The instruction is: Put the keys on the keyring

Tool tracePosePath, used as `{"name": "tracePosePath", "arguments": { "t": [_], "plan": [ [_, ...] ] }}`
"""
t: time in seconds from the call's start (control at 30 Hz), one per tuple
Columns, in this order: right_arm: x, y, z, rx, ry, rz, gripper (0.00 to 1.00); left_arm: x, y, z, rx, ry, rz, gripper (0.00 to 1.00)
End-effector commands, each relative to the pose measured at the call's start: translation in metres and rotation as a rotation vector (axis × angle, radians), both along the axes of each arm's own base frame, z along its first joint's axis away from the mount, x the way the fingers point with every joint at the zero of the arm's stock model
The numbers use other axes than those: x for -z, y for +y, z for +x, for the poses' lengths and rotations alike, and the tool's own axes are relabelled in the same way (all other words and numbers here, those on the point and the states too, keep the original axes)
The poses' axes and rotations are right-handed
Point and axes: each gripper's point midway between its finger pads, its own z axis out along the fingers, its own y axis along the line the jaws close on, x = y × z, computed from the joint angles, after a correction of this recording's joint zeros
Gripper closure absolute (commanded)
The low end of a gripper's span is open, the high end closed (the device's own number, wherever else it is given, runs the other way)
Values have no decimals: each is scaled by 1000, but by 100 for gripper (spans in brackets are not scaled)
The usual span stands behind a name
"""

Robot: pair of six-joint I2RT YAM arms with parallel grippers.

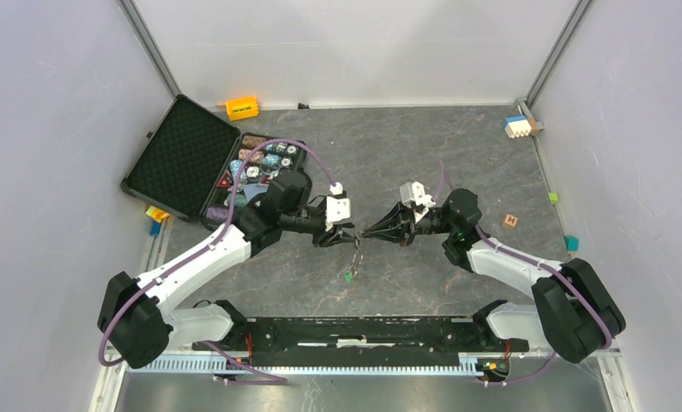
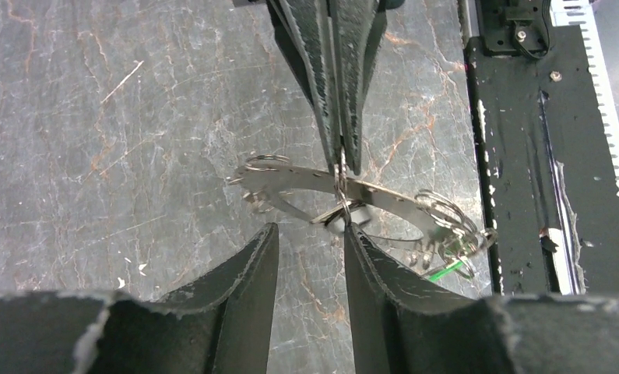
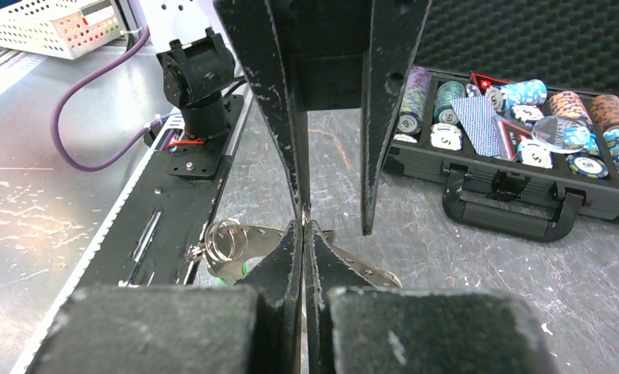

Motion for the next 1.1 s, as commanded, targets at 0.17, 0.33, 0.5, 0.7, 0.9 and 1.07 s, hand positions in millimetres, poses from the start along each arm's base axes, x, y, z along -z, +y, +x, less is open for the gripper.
{"name": "tracePosePath", "arguments": {
  "t": [0.17,0.33,0.5,0.7,0.9,1.07],
  "plan": [
    [-16,-1,-2,-15,-53,58,100,-20,-7,-4,82,-87,-64,57],
    [-16,-1,-2,-15,-47,69,100,-30,-2,-12,118,-89,-46,55],
    [-14,-1,-1,-12,-48,65,100,-43,-3,-7,83,-90,-54,55],
    [-8,0,3,-1,-43,41,100,-53,-13,-11,115,-20,-80,66],
    [-5,0,4,0,-43,29,100,-47,-14,-16,142,17,-71,71],
    [-6,0,4,-1,-45,30,100,-44,-14,-15,132,26,-64,71]
  ]
}}
